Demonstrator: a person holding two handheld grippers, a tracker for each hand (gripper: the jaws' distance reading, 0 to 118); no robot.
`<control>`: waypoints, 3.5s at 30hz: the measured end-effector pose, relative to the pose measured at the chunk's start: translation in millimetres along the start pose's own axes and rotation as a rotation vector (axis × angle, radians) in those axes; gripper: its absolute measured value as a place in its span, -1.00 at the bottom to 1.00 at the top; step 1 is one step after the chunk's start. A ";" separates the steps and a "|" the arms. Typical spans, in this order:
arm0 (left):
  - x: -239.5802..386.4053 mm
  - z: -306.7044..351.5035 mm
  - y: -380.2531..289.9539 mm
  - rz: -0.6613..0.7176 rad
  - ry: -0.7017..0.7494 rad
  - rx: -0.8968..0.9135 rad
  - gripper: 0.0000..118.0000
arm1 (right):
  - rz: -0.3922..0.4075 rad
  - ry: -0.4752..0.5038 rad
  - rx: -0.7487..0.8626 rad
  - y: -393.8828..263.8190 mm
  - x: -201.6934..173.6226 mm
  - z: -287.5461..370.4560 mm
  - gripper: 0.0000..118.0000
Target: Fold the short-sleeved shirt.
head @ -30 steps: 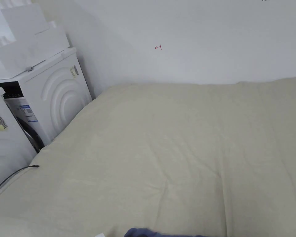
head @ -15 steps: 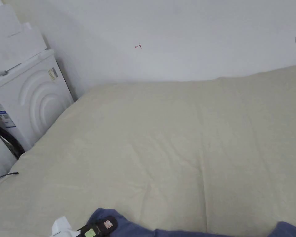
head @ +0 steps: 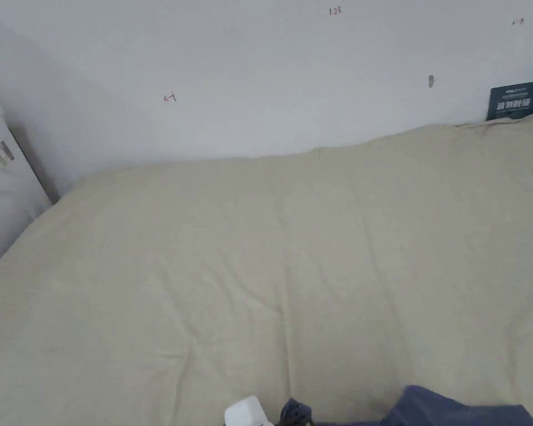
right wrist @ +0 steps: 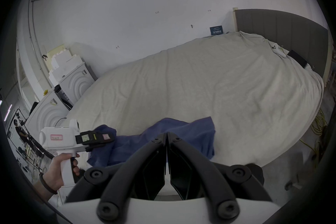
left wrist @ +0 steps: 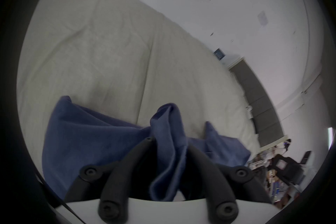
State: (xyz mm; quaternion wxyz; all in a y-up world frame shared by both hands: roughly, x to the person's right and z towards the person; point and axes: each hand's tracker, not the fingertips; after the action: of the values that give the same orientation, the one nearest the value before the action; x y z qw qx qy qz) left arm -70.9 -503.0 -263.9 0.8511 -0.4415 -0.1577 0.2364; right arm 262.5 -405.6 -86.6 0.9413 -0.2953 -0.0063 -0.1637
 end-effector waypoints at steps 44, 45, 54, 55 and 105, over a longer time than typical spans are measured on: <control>-108.9 100.4 12.0 0.107 -0.170 0.143 0.49 | -0.032 0.062 -0.033 -8.2 -9.0 -7.4 -0.98; -121.4 99.8 10.4 0.159 -0.175 0.139 0.56 | -0.030 0.069 -0.042 -8.6 -10.4 -8.4 -0.98; -128.8 59.7 -13.7 0.465 -0.448 0.087 0.42 | -0.023 0.060 -0.058 -11.8 -13.4 -0.5 -0.98; -121.6 55.5 -14.0 0.467 -0.452 0.042 0.28 | -0.030 0.057 -0.056 -11.3 -12.8 0.4 -0.98; 27.7 33.9 9.9 0.069 -0.303 0.120 -0.33 | -0.159 -0.012 -0.023 -25.3 32.4 12.5 -0.98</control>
State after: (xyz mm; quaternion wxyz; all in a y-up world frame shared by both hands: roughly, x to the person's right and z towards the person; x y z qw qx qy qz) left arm -66.5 -460.1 -251.4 0.8337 -0.3544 -0.2545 0.3385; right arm 286.3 -428.0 -58.7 0.9218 -0.3056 -0.0332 -0.2362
